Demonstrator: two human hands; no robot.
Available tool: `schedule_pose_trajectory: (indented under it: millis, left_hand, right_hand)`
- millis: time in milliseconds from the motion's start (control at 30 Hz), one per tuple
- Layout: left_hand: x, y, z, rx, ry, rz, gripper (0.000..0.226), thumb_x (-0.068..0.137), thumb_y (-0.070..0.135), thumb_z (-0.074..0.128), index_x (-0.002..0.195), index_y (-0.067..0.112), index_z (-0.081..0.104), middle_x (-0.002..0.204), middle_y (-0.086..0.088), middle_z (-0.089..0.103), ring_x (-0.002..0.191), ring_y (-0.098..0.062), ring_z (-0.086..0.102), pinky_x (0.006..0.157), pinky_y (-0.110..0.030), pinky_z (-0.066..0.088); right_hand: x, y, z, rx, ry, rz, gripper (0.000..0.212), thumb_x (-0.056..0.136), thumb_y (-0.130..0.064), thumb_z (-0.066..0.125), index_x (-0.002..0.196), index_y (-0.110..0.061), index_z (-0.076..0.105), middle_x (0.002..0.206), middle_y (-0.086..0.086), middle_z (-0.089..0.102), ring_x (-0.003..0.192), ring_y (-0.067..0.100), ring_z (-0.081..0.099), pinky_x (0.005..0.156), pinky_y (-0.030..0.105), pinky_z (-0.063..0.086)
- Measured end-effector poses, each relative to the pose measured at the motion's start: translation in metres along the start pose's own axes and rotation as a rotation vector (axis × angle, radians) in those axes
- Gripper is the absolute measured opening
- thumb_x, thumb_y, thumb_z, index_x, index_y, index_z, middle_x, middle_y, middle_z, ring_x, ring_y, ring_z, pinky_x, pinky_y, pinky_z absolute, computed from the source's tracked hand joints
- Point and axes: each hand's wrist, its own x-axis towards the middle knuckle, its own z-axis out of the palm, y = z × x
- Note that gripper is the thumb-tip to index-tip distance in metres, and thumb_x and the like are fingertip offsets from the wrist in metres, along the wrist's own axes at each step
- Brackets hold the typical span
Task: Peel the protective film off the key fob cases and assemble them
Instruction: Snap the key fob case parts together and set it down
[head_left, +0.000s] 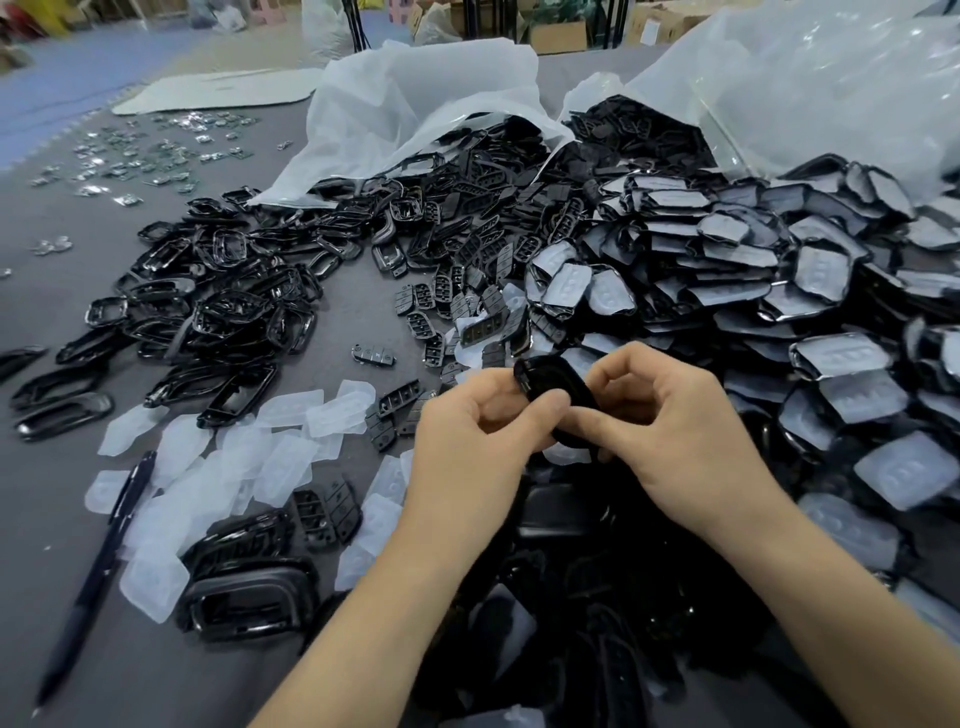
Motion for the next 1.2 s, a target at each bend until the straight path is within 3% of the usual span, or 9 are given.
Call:
schedule_pose_trajectory:
  millis: [133, 233, 367, 500, 567, 667, 867, 1067, 1200]
  left_hand:
    - [0.006, 0.005, -0.012, -0.146, 0.031, -0.081, 0.016, 0.090, 0.005, 0.061, 0.084, 0.015, 0.072, 0.076, -0.005, 0.074, 0.072, -0.014, 0.071, 0.066, -0.023, 0.056]
    - [0.017, 0.009, -0.032, -0.199, 0.199, -0.075, 0.015, 0.093, 0.006, 0.056, 0.084, 0.013, 0.067, 0.084, -0.008, 0.075, 0.081, -0.021, 0.073, 0.068, -0.025, 0.058]
    - [0.022, 0.010, -0.045, -0.288, 0.335, -0.068, 0.020, 0.098, 0.006, 0.049, 0.080, 0.012, 0.057, 0.085, -0.012, 0.073, 0.079, -0.023, 0.073, 0.069, -0.033, 0.059]
    - [0.023, 0.006, -0.042, -0.297, 0.308, -0.080, 0.016, 0.099, 0.004, 0.044, 0.091, 0.009, 0.057, 0.094, -0.019, 0.072, 0.083, -0.028, 0.073, 0.068, -0.030, 0.058]
    - [0.023, 0.004, -0.041, -0.278, 0.283, -0.099, 0.016, 0.098, 0.001, 0.045, 0.093, 0.009, 0.058, 0.090, -0.017, 0.074, 0.083, -0.027, 0.073, 0.067, -0.028, 0.058]
    - [0.021, 0.002, -0.037, -0.269, 0.229, -0.119, 0.019, 0.095, -0.004, 0.045, 0.098, 0.009, 0.058, 0.085, -0.014, 0.074, 0.083, -0.028, 0.073, 0.066, -0.027, 0.058]
    - [0.016, 0.004, -0.029, -0.231, 0.078, -0.115, 0.041, 0.094, -0.008, 0.046, 0.125, 0.018, 0.048, 0.090, -0.013, 0.075, 0.084, -0.028, 0.073, 0.066, -0.024, 0.057]
    - [0.012, 0.004, -0.023, -0.204, 0.003, -0.099, 0.048, 0.095, -0.008, 0.046, 0.130, 0.024, 0.046, 0.089, -0.011, 0.075, 0.081, -0.027, 0.073, 0.066, -0.022, 0.057]
    - [0.011, 0.005, -0.024, -0.152, -0.031, -0.062, 0.045, 0.095, -0.008, 0.045, 0.121, 0.027, 0.058, 0.089, -0.014, 0.074, 0.084, -0.027, 0.073, 0.069, -0.022, 0.057]
  right_hand:
    - [-0.001, -0.002, 0.000, 0.021, 0.027, -0.067, 0.020, 0.070, -0.031, 0.076, 0.072, -0.021, 0.059, 0.068, 0.000, 0.067, 0.058, 0.010, 0.060, 0.058, 0.025, 0.051]
    - [0.002, 0.001, -0.007, -0.198, 0.081, -0.186, 0.008, 0.082, -0.016, 0.071, 0.081, -0.022, 0.067, 0.074, -0.010, 0.067, 0.074, 0.004, 0.062, 0.071, 0.012, 0.047]
    - [0.003, 0.008, -0.005, -0.558, -0.121, -0.241, 0.020, 0.082, -0.025, 0.072, 0.102, -0.022, 0.070, 0.099, -0.013, 0.060, 0.106, 0.008, 0.045, 0.092, 0.012, 0.030]
    - [0.003, 0.010, -0.002, -0.579, -0.170, -0.240, 0.025, 0.077, -0.033, 0.075, 0.099, -0.024, 0.069, 0.099, -0.014, 0.058, 0.105, 0.003, 0.034, 0.094, 0.016, 0.028]
    - [0.001, 0.008, -0.001, -0.547, -0.145, -0.228, 0.020, 0.076, -0.028, 0.077, 0.091, -0.027, 0.064, 0.092, -0.018, 0.057, 0.100, 0.003, 0.036, 0.091, 0.020, 0.032]
    - [-0.001, 0.006, 0.000, -0.433, -0.085, -0.181, 0.026, 0.074, -0.016, 0.078, 0.079, -0.030, 0.056, 0.084, -0.018, 0.055, 0.091, -0.002, 0.045, 0.081, 0.008, 0.035]
    - [0.004, -0.001, -0.011, 0.106, 0.065, 0.014, 0.017, 0.075, -0.006, 0.077, 0.071, -0.018, 0.066, 0.065, -0.008, 0.069, 0.053, -0.004, 0.055, 0.055, 0.007, 0.041]
    - [0.007, -0.002, -0.015, 0.331, 0.141, 0.129, 0.001, 0.066, -0.024, 0.078, 0.066, -0.024, 0.077, 0.065, -0.010, 0.071, 0.055, -0.004, 0.059, 0.056, 0.007, 0.044]
    - [0.005, -0.006, -0.015, 0.378, 0.173, 0.109, 0.010, 0.061, -0.031, 0.075, 0.067, -0.024, 0.078, 0.055, -0.015, 0.062, 0.046, -0.003, 0.050, 0.050, 0.004, 0.037]
